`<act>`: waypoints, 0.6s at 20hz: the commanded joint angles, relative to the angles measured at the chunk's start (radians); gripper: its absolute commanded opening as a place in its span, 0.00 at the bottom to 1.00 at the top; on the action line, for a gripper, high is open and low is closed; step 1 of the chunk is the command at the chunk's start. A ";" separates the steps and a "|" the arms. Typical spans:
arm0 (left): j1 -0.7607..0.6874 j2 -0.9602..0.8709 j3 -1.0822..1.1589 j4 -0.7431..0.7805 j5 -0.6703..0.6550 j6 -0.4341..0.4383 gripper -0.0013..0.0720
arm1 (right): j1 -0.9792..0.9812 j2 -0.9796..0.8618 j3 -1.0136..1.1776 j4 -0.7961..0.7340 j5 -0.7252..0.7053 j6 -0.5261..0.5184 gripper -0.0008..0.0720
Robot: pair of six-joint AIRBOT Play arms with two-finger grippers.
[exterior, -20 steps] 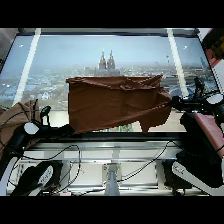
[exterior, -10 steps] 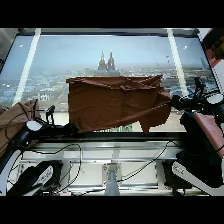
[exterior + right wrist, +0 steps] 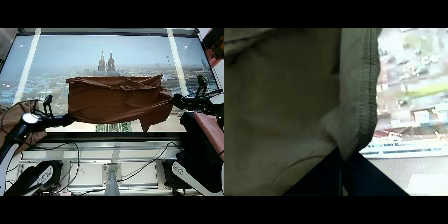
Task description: Fold the clothes and pants, and hang the long-sleeved shirts on hangers.
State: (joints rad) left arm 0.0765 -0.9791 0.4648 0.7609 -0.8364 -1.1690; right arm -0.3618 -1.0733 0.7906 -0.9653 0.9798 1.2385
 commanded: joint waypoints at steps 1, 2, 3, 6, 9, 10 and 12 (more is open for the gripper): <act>0.000 0.027 0.132 -0.003 0.018 0.010 0.06 | 0.000 0.094 0.001 0.001 0.015 0.002 0.03; 0.000 0.050 0.176 -0.002 0.017 0.010 0.06 | 0.000 0.132 0.001 0.001 0.026 0.002 0.03; 0.000 0.077 0.216 -0.002 0.017 0.010 0.06 | 0.000 0.179 0.001 0.001 0.033 0.003 0.03; 0.000 0.182 0.335 0.010 0.025 0.010 0.06 | 0.000 0.330 0.012 0.005 0.034 0.064 0.03; 0.000 0.320 0.405 0.092 0.088 0.010 0.06 | 0.000 0.497 0.071 0.034 0.034 0.145 0.03; 0.000 0.370 0.414 0.111 0.121 0.010 0.06 | 0.000 0.550 0.100 0.044 0.034 0.161 0.03; 0.000 0.482 0.418 0.114 0.216 0.009 0.06 | 0.000 0.651 0.169 0.052 0.034 0.193 0.03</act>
State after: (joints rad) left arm 0.0765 -0.6319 0.8467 0.8356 -0.7353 -1.1587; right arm -0.3618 -0.5606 0.8890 -0.9337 1.0157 1.3663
